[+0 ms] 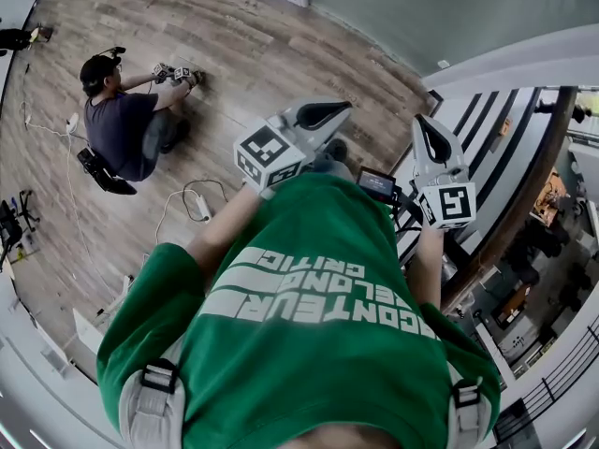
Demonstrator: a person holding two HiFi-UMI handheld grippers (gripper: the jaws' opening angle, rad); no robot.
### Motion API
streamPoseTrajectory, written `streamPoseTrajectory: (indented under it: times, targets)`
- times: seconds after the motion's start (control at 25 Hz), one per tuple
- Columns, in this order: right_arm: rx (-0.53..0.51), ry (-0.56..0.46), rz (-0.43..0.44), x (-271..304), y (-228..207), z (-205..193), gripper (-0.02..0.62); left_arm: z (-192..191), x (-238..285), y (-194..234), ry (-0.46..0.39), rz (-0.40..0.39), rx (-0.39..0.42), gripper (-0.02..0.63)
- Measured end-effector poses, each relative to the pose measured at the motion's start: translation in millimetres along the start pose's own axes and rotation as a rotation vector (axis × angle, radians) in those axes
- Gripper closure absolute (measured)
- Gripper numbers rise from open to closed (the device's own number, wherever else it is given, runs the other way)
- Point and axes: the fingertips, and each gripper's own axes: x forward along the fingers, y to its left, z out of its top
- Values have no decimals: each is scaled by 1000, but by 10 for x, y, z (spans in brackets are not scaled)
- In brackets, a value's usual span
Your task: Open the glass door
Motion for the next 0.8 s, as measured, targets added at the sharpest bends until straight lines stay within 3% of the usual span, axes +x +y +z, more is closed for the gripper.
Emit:
streamPoseTrajectory:
  times: [0.4,0.8]
  targets:
    - [-37,11,37,133,-12,52,603,-66,-140,207,-17,80,-49,591]
    - [-12,36,5,309,-294,-35,603,-58,37,522,-18,37,-100,591]
